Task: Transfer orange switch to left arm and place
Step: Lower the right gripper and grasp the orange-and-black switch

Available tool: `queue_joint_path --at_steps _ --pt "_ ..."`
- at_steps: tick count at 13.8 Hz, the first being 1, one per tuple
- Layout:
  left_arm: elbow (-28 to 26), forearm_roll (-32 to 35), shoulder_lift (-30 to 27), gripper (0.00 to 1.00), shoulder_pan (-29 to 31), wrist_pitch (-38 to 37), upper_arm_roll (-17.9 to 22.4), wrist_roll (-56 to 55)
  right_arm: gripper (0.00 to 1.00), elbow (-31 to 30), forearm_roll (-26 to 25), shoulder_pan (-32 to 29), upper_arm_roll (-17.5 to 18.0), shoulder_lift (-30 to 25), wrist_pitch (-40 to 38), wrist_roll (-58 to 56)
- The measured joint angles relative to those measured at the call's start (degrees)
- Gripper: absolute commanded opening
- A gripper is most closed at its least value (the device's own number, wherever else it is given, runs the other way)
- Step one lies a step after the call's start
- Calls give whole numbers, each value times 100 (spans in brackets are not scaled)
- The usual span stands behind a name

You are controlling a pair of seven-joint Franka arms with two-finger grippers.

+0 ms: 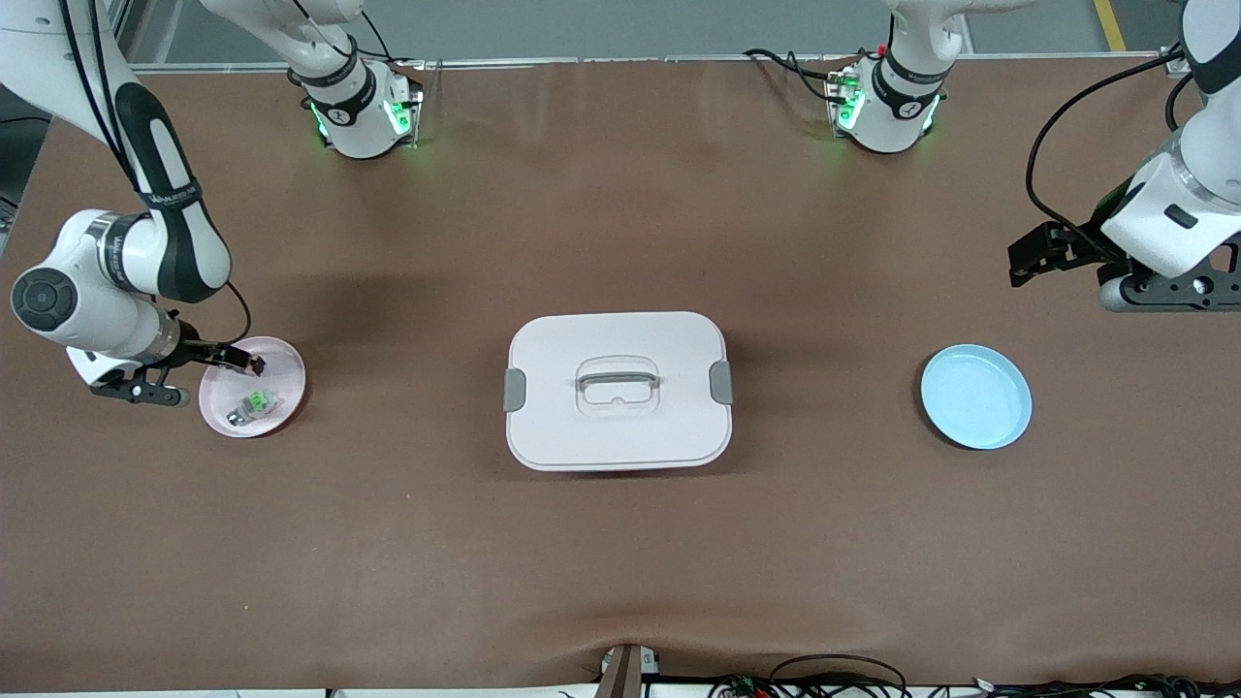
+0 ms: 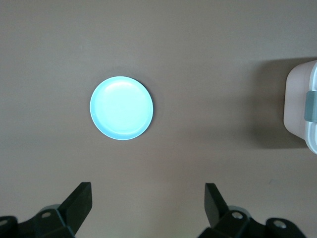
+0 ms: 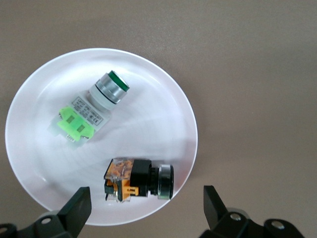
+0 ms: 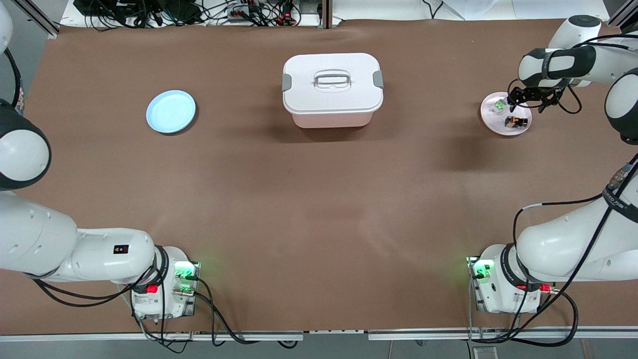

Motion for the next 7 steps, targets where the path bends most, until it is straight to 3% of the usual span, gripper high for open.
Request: queue_joint_path --at_steps 7 --pt "0 0 27 100 -9 0 -3 0 100 -2 310 2 19 256 187 6"
